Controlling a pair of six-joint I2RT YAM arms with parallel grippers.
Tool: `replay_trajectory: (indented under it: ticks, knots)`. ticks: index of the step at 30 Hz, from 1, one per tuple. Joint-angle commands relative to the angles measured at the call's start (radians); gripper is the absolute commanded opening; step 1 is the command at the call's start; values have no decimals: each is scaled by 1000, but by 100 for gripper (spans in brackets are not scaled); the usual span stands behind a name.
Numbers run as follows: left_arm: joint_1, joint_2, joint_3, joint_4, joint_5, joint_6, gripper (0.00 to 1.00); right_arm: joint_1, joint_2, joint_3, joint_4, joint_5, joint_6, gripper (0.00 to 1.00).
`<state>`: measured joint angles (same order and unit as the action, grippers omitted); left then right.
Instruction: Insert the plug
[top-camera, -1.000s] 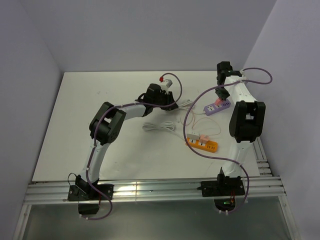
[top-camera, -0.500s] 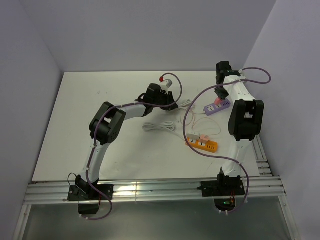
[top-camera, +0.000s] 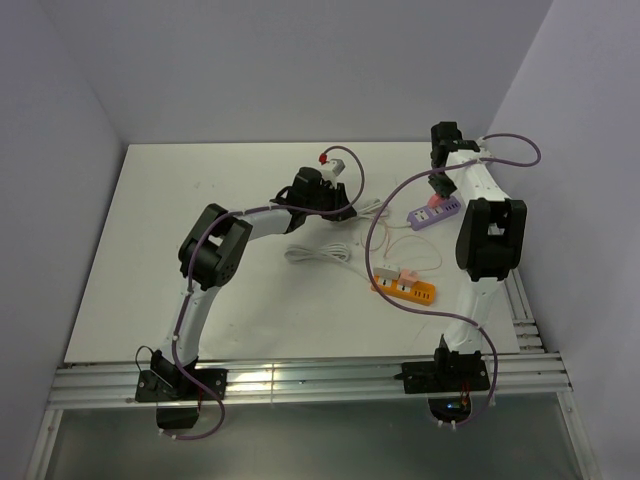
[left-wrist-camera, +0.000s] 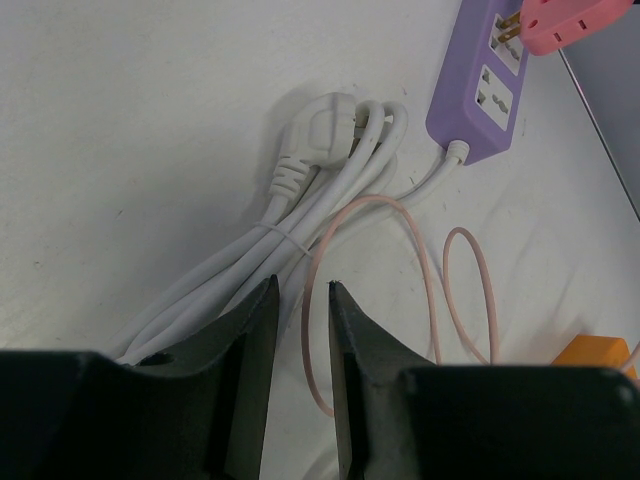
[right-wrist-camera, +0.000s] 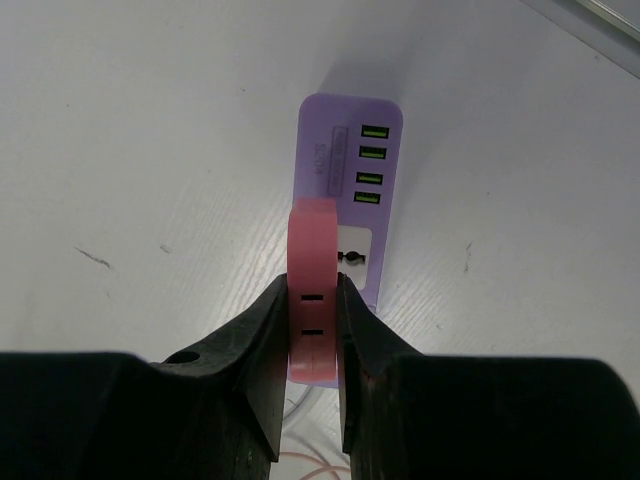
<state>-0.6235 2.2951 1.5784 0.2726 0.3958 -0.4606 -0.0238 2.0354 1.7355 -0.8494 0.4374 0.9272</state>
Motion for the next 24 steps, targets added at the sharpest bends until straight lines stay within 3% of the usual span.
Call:
replay_trajectory:
  ticks: [1,24]
  knots:
    - [-8,-39,14,7,29,10,32,12,37,29,16,-15,16,0]
    - [-7,-19,9,14,43,2,31,10,62,49,78,-58,-97,0]
